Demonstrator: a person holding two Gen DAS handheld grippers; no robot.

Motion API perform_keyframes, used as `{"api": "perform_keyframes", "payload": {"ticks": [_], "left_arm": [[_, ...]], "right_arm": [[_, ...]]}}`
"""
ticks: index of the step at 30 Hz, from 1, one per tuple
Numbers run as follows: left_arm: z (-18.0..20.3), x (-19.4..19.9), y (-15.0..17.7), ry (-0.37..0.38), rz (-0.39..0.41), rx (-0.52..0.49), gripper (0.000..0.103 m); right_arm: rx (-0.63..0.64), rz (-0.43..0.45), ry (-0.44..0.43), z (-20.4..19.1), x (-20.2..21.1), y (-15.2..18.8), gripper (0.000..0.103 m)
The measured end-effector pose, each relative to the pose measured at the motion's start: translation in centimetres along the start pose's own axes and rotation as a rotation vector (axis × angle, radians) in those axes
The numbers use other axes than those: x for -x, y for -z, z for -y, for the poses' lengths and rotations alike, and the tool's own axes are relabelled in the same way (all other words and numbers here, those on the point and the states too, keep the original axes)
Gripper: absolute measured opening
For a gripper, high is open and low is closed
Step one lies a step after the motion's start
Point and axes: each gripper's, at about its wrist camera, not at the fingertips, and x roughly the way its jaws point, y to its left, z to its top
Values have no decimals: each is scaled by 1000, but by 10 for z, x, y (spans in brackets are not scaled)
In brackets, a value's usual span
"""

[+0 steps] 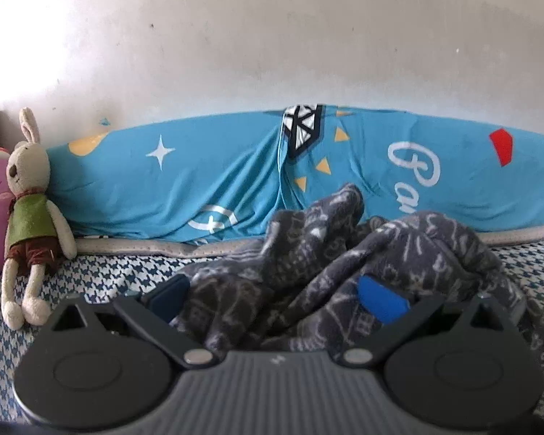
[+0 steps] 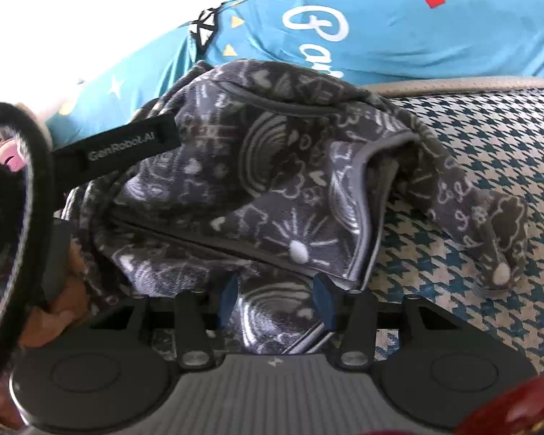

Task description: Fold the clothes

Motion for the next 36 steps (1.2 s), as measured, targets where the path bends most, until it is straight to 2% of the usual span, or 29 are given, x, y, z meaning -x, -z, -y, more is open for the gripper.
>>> {"api": "perform_keyframes", "payload": {"ticks": [3, 6, 8, 10, 12, 18, 26, 30, 34, 36], "left_arm": [[2, -8, 2, -14, -3, -4, 101], [-1, -9, 4, -25, -3, 17, 86], [-3, -10, 5, -32, -2, 30, 81], [-4, -8, 5, -55, 10, 29, 67], [-6, -6, 4, -87, 22, 29, 63], [-26, -10, 4, -206, 22, 66, 62], [-57, -20, 9, -311, -11, 122, 64], [-73, -24, 13, -340, -50, 183, 66], [-99, -30, 19, -409, -111, 266, 67], [-113, -31, 23, -403, -144, 323, 67]], "right_arm": [[-7, -9, 3, 1, -2, 0, 47], [-11, -15, 4, 1, -4, 1, 47], [-10, -15, 5, 0, -5, 1, 47], [-9, -16, 5, 0, -5, 1, 47], [-8, -18, 6, -1, -6, 2, 47], [-9, -19, 10, 1, -6, 2, 47], [-15, -21, 12, 4, -5, 2, 47], [-15, -25, 13, 5, -5, 2, 47], [-16, -22, 16, 5, -4, 2, 47], [-14, -16, 20, 5, -3, 2, 47]]}}
